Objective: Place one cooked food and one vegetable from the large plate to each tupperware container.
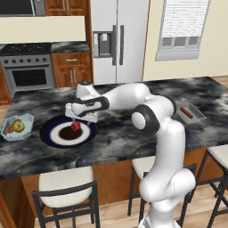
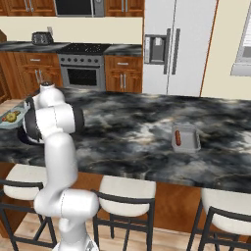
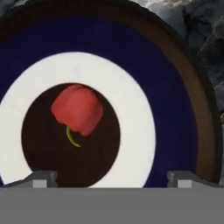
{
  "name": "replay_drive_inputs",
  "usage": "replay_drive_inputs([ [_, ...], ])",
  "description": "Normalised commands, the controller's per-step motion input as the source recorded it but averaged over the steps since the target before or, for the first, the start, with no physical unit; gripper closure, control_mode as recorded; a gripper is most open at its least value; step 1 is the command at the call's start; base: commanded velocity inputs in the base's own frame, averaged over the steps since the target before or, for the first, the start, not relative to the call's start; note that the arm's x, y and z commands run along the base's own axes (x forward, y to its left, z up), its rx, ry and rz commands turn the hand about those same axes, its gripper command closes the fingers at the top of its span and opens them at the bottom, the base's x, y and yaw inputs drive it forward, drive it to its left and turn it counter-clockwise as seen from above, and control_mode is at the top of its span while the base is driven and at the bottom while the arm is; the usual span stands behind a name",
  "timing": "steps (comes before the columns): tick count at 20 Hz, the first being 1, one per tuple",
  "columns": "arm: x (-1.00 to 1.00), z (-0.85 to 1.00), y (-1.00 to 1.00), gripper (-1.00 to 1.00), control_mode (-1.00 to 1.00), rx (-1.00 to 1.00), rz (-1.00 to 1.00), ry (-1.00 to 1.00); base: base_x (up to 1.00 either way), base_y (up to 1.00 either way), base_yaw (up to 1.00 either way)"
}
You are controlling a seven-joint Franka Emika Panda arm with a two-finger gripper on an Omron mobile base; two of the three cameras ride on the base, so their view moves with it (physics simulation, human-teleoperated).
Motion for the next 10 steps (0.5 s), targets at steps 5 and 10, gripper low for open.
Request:
replay_drive_inputs([
  [5, 0.44, -0.18, 0.37, -1.00, -1.00, 0.00, 0.00, 0.04, 0.00, 0.00, 0.00],
  [10, 0.33, -0.07, 0.37, -1.00, -1.00, 0.00, 0.00, 0.00, 0.00, 0.00, 0.00],
])
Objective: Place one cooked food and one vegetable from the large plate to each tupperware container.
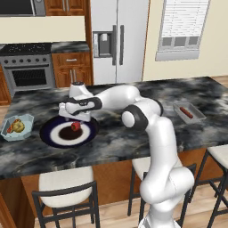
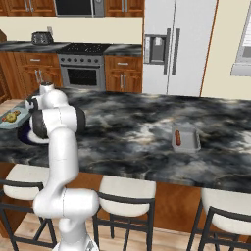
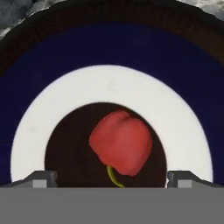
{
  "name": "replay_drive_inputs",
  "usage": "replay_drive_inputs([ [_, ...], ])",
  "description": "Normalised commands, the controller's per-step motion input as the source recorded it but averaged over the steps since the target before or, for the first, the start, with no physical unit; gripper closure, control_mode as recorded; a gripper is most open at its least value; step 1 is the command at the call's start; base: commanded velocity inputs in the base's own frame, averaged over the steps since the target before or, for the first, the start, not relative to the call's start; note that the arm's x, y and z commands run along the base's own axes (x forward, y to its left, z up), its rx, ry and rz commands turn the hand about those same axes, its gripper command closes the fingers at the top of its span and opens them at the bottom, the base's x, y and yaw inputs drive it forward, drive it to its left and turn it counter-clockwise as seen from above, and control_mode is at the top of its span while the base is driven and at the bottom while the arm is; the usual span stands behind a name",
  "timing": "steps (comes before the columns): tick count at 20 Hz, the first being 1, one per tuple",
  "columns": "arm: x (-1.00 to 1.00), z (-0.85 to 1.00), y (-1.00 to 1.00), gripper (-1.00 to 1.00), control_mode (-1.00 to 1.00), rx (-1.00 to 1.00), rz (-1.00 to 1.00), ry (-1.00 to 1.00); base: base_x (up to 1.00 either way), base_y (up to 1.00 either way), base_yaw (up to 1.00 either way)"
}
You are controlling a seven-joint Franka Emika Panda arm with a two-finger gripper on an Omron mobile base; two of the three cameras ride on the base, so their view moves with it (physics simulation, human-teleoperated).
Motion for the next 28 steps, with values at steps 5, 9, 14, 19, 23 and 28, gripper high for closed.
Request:
replay_drive_inputs([
  [5, -0.02, -0.09, 0.00, -1.00, -1.00, 0.00, 0.00, 0.00, 0.00, 0.00, 0.00],
  [9, 0.00, -0.09, -0.05, -1.00, -1.00, 0.00, 0.00, 0.01, 0.00, 0.00, 0.00],
  [14, 0.00, -0.25, -0.23, -1.00, -1.00, 0.00, 0.00, 0.03, 0.00, 0.00, 0.00],
  [19, 0.00, -0.23, -0.05, -1.00, -1.00, 0.00, 0.00, 0.01, 0.00, 0.00, 0.00],
  [23, 0.05, -0.11, 0.04, -1.00, -1.00, 0.00, 0.00, 0.00, 0.00, 0.00, 0.00],
  [28, 0.00, -0.22, 0.00, -1.00, -1.00, 0.00, 0.00, 0.01, 0.00, 0.00, 0.00],
])
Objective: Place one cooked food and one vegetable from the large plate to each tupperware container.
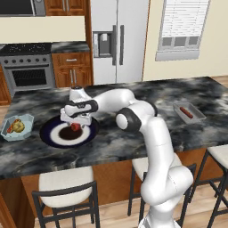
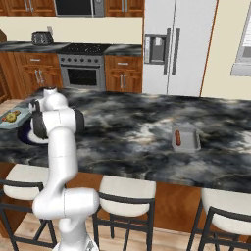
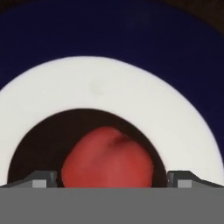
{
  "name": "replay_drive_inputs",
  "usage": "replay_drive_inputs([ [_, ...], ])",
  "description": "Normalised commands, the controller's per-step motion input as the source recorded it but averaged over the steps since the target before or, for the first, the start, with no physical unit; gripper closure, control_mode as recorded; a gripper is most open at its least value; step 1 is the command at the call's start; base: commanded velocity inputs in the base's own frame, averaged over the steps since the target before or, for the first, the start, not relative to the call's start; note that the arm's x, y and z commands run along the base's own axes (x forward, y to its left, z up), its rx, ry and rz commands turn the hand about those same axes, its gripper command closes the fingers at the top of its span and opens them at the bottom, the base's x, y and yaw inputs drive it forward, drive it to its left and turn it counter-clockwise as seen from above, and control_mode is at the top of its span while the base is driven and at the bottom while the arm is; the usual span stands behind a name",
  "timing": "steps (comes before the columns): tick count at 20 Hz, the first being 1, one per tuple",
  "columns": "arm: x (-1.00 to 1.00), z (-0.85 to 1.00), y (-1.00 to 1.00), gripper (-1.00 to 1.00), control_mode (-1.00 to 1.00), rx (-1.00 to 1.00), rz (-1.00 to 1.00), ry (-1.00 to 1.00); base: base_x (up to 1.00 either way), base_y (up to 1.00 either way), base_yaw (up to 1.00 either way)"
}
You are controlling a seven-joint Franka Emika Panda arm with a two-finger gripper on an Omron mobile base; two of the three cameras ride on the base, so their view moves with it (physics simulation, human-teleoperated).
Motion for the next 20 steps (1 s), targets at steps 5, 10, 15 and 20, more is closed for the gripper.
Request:
replay_drive_inputs([
  [5, 0.00, -0.27, 0.13, 1.00, -1.00, 0.00, 0.00, 0.03, 0.00, 0.00, 0.00],
  [10, -0.12, -0.06, 0.15, 1.00, -1.00, 0.00, -0.01, 0.00, 0.00, 0.00, 0.00],
  [15, -0.75, 0.18, -0.05, 1.00, -1.00, 0.00, 0.00, -0.02, 0.00, 0.00, 0.00],
  [20, -1.00, 0.41, -0.89, 1.00, -1.00, 0.00, 0.00, -0.08, 0.00, 0.00, 0.00],
])
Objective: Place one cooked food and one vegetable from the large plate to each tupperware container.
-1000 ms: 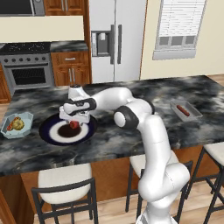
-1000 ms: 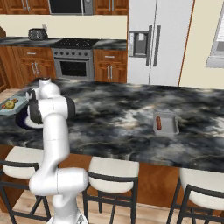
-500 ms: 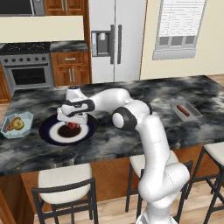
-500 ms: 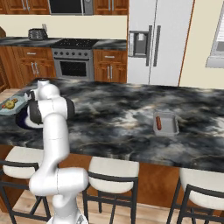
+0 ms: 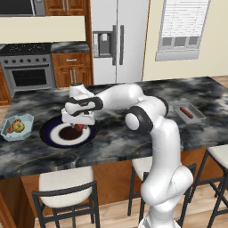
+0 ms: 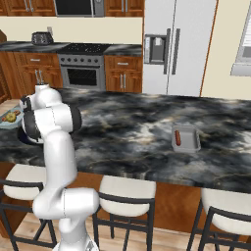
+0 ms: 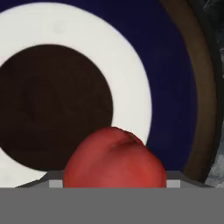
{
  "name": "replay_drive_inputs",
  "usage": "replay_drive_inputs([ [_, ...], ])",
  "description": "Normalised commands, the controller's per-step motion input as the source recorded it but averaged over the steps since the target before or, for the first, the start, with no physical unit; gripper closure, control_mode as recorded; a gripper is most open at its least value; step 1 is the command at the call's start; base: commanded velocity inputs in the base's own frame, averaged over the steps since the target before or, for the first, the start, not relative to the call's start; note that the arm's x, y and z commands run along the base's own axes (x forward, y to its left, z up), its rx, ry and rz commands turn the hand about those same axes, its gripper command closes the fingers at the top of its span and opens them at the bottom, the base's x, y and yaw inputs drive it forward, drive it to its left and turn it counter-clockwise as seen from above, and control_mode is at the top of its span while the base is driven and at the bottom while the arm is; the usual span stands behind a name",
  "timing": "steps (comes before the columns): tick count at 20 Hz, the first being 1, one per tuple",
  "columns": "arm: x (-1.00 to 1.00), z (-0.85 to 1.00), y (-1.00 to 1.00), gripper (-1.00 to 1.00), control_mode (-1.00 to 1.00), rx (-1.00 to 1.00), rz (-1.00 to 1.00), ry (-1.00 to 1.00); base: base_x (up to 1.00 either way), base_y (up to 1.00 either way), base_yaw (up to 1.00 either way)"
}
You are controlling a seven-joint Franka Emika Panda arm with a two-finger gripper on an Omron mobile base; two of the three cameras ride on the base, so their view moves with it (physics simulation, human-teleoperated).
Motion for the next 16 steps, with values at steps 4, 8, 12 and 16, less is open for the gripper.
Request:
replay_drive_inputs([
  [4, -0.74, 0.63, -0.99, 1.00, -1.00, 0.00, 0.04, -0.08, 0.00, 0.00, 0.00],
  [8, -0.58, 0.40, -1.00, 1.00, -1.00, 0.00, 0.03, -0.14, 0.00, 0.00, 0.00],
  [12, -0.38, 0.51, -1.00, 1.00, -1.00, 0.00, 0.01, -0.14, 0.00, 0.00, 0.00],
  [16, -0.03, 0.59, -0.86, 1.00, -1.00, 0.00, 0.00, -0.06, 0.00, 0.00, 0.00],
])
